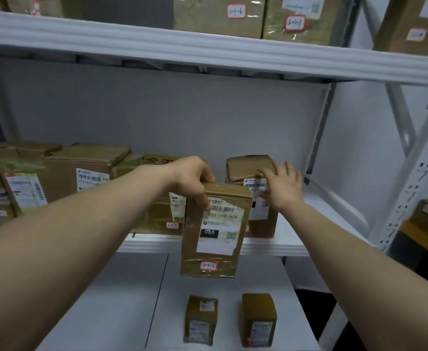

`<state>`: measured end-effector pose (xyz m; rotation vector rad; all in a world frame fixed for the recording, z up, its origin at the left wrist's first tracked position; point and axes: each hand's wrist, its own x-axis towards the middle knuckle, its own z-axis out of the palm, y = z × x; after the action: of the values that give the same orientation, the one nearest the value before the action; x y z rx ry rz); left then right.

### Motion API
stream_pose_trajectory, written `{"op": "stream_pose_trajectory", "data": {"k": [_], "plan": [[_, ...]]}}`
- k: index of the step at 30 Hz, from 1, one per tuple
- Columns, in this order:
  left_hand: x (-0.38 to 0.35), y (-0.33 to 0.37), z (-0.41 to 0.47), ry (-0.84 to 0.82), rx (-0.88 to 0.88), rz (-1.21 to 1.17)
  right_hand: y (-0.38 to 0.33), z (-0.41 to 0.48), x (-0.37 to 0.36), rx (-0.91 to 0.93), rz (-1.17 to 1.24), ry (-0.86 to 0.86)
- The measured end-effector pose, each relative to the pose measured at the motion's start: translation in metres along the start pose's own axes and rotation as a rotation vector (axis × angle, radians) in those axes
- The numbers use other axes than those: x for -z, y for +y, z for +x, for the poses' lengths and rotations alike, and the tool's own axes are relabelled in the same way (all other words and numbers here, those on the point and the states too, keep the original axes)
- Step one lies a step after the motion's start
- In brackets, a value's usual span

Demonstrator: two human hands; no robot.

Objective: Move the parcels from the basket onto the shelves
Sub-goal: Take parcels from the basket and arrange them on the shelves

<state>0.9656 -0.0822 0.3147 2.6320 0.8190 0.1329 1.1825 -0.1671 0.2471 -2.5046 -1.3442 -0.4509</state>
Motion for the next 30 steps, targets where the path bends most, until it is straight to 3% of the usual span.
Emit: {"op": "stream_pose_trajectory", "data": {"k": [3, 6, 16, 22, 26, 28, 30], "plan": [[0.006, 0.003, 0.009, -0.003, 0.001, 0.003, 0.004, 0.021, -0.004, 0.001, -0.023, -0.077], [0.010, 0.006, 0.017, 0.009, 0.019, 0.004, 0.010, 0.038, -0.014, -0.054, 0.197, -0.153], [0.002, 0.030, 0.042, 0.059, 0.081, -0.074, 0.063, 0.047, -0.015, 0.023, 0.332, -0.116], [-0.001, 0.041, 0.056, 0.131, 0.101, -0.045, 0.100, 0.051, -0.005, 0.030, 0.231, -0.171], [0.002, 0.045, 0.062, 0.182, 0.093, 0.019, 0.084, 0.056, 0.014, 0.045, -0.019, -0.206], [0.004, 0.044, 0.064, 0.188, 0.085, 0.019, 0.068, 0.058, 0.028, 0.123, 0.105, -0.059], [0.005, 0.042, 0.068, 0.191, 0.080, 0.029, 0.047, 0.056, 0.039, 0.240, 0.466, -0.057]]}}
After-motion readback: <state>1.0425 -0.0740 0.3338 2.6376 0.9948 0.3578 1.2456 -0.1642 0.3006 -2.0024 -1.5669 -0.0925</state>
